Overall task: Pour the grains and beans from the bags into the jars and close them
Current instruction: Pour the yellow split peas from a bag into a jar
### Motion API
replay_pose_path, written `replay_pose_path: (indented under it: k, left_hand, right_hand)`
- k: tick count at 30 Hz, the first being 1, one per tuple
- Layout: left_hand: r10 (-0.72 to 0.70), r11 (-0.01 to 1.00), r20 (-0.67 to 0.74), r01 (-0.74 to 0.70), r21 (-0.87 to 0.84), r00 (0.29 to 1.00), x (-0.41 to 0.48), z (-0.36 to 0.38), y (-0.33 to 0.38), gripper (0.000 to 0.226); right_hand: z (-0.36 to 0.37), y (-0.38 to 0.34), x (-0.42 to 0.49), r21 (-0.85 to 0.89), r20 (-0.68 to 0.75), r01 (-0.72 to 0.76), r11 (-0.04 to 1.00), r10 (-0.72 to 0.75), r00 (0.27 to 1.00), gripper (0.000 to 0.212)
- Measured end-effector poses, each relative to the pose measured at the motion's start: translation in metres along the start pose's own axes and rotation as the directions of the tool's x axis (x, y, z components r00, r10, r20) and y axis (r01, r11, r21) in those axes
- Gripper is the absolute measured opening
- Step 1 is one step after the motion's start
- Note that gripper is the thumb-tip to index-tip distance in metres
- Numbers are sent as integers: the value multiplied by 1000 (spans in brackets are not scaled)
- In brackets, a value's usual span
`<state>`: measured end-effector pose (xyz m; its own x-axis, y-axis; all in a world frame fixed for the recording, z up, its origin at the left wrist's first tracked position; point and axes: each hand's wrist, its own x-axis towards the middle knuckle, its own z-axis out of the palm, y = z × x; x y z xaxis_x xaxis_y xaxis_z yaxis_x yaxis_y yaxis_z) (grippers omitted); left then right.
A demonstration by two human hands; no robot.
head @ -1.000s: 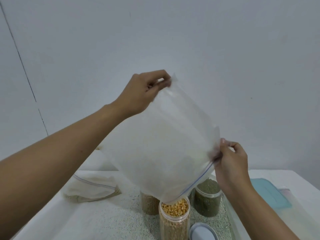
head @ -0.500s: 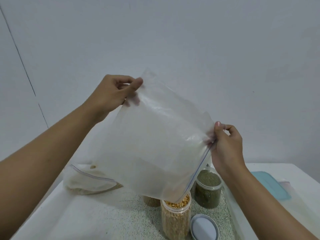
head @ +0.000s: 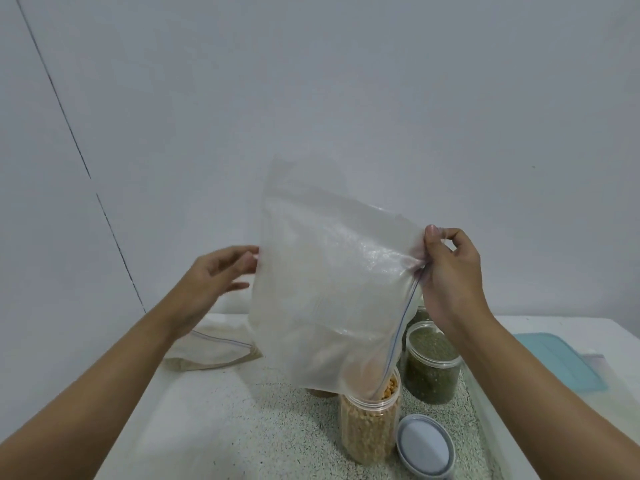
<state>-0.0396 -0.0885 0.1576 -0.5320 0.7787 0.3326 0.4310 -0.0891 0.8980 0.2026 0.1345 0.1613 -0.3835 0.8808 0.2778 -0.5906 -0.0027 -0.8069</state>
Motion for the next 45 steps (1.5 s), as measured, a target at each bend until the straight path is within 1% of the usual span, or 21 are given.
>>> replay_pose_path:
  k: [3, 6, 8, 9, 11, 12, 13, 14, 16, 17, 18, 21, 23, 27, 30, 31, 33, 36, 40, 42, 45]
  left_hand:
    - [-41, 999, 45, 40, 30, 998, -7, 8, -22, 33]
    - [-119, 988, 89, 127, -89, 989, -12, 17, -27, 47]
    - [-145, 981, 137, 161, -111, 980, -18, 21, -30, 40]
    - [-149, 981, 160, 166, -99, 976, -21, 21, -33, 42]
    - [-145, 980, 187, 167, -107, 972, -27, 17, -40, 63]
    - [-139, 975, 190, 168, -143, 972, -29, 13, -45, 70]
    - [-132, 970, 180, 165, -180, 975, -32, 10, -49, 70]
    - [-129, 963, 163, 163, -214, 978, -34, 7, -53, 64]
    - [-150, 953, 121, 176, -247, 981, -39, 7, -52, 42]
    - [-172, 956, 100, 191, -222, 980, -43, 10, -48, 34]
    - [-185, 969, 87, 197, -149, 979, -45, 12, -45, 29]
    - [-146, 977, 52, 136, 165, 988, -48, 17, -36, 29]
    - [-131, 957, 58, 111, 268, 990, -48, 17, -32, 27]
    - [-190, 965, 148, 157, 209, 971, -44, 17, -22, 33]
    - [-146, 975, 149, 117, 189, 978, -41, 19, -14, 20]
    - [-131, 979, 142, 106, 172, 981, -39, 20, -12, 19]
    - [-113, 983, 116, 94, 157, 987, -37, 20, -6, 21]
    - [-85, 978, 26, 79, 193, 996, -32, 17, 5, 21]
    - [39, 961, -94, -12, 277, 995, -22, 11, 18, 22]
    - [68, 954, -119, -30, 299, 991, -19, 12, 26, 21]
    - [108, 961, -141, -67, 268, 984, -18, 14, 45, 15]
  right_hand:
    - [3, 1, 3, 10, 15, 11, 1000, -11, 1000, 20]
    - [2, 3, 6, -5, 12, 22, 1000, -22, 1000, 20]
    - [1, 5, 9, -25, 5, 28, 999, -28, 1000, 18]
    - [-1, 7, 10, -32, 0, 31, 999, -31, 1000, 18]
    - [-4, 9, 12, -44, -11, 38, 998, -39, 999, 19]
    - [-5, 10, 13, -48, -12, 43, 998, -44, 999, 20]
    - [-6, 11, 14, -54, -12, 49, 997, -50, 999, 20]
    - [-7, 12, 15, -65, -12, 52, 997, -53, 999, 20]
    - [-9, 13, 16, -92, -13, 50, 995, -51, 999, 19]
    - [-9, 15, 17, -95, -15, 45, 994, -46, 999, 19]
    - [-10, 16, 18, -93, -20, 37, 995, -39, 999, 19]
    - [-14, 23, 21, -103, -55, 4, 995, -10, 998, 17]
    - [-18, 29, 24, -110, -85, -28, 994, 18, 996, 18]
    - [-27, 40, 30, -125, -131, -82, 989, 66, 989, 21]
    - [-31, 47, 34, -133, -168, -114, 985, 90, 982, 22]
    - [-31, 48, 35, -130, -178, -120, 984, 96, 979, 22]
    - [-32, 50, 37, -117, -189, -131, 984, 108, 976, 23]
    - [-32, 50, 39, -110, -203, -149, 983, 124, 971, 24]
    - [-32, 53, 40, -84, -213, -164, 983, 143, 966, 26]
    - [-34, 56, 40, -62, -217, -180, 982, 163, 962, 27]
    - [-36, 58, 40, -21, -216, -195, 981, 186, 959, 29]
